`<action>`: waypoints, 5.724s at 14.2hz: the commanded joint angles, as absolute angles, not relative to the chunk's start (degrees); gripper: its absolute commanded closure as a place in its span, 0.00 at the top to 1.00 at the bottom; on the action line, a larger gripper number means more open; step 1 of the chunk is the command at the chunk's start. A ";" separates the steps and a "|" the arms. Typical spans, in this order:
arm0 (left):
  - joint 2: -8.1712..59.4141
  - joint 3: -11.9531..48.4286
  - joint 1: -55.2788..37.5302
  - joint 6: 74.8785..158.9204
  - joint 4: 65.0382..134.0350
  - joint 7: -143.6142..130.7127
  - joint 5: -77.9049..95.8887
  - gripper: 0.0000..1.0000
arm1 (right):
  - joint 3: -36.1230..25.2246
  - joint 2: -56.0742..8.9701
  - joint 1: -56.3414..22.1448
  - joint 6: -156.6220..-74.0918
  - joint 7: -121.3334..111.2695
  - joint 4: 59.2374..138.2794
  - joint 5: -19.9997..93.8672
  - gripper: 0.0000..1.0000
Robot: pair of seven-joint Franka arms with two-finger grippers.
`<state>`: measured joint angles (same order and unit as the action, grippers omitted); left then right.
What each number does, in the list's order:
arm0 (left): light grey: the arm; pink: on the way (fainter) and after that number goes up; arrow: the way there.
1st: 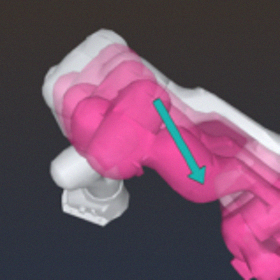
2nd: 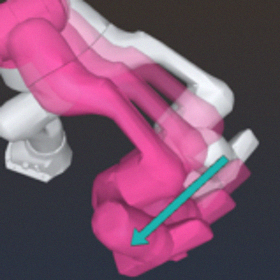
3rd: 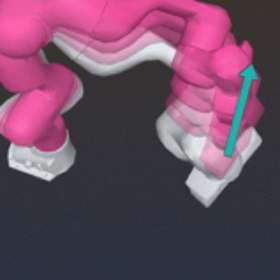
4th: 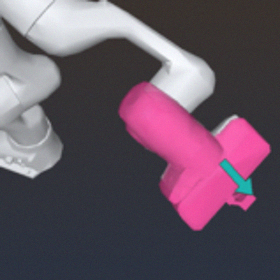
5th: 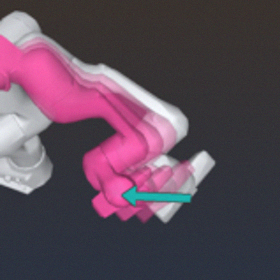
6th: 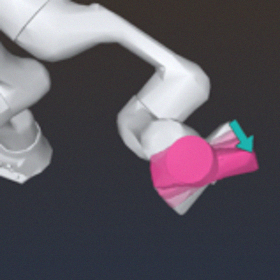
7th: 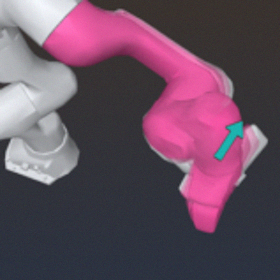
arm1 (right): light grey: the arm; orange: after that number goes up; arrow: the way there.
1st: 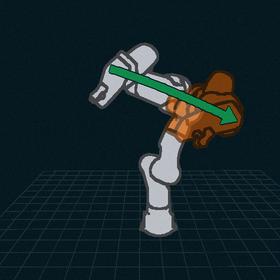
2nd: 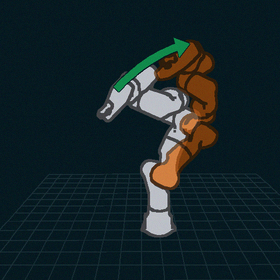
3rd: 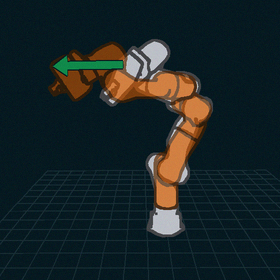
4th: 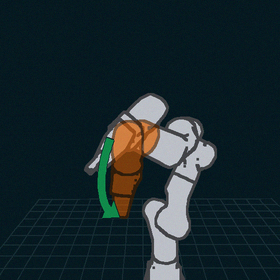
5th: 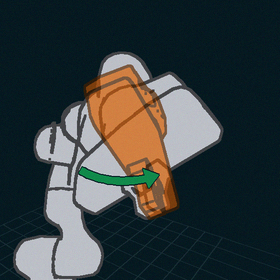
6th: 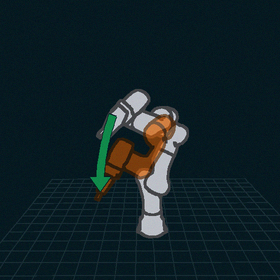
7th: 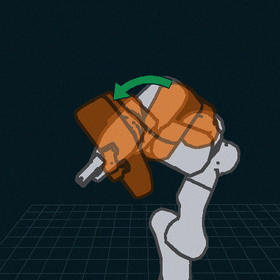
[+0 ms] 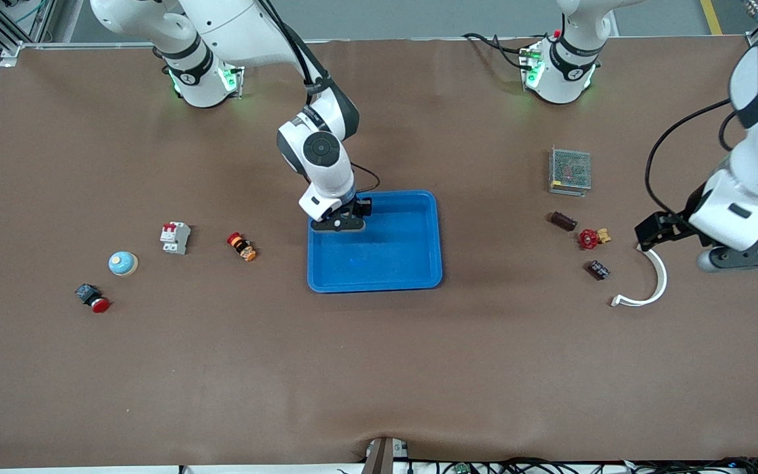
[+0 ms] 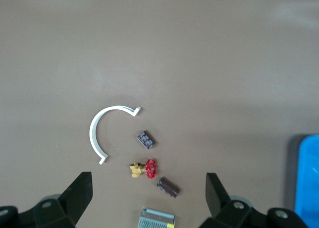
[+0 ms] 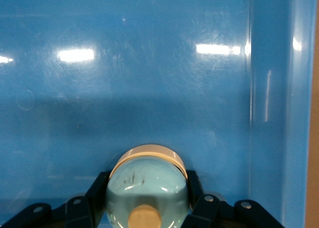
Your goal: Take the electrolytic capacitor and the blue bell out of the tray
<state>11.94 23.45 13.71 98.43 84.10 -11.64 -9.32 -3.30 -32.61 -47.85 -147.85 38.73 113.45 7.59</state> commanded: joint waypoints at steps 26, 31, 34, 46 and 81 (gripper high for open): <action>-4.75 3.78 -2.64 92.11 94.92 -3.08 -0.44 1.00 | -7.47 -15.64 -26.20 -115.04 -2.62 107.93 2.82 0.38; -4.48 3.87 -2.64 92.02 94.31 -6.32 -0.44 1.00 | -7.38 -15.03 -21.63 -121.88 -11.32 112.84 0.18 0.39; -4.31 3.96 -2.64 91.93 94.31 -6.33 -0.44 1.00 | -7.38 -15.38 -18.47 -127.34 -17.21 115.83 0.18 0.39; -4.31 4.22 -2.64 91.85 93.69 -6.24 -1.05 1.00 | -7.38 -23.11 -15.04 -150.20 -24.07 124.98 0.18 0.39; -3.69 3.96 -2.55 90.45 93.69 -5.27 -1.05 1.00 | -7.21 2.08 -19.60 -104.96 -4.49 115.40 0.09 1.00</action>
<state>-3.53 4.13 -2.53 92.11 94.37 -5.90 -1.10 -7.29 -4.45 -20.10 -108.68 -6.55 113.92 0.98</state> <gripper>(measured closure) 0.000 0.000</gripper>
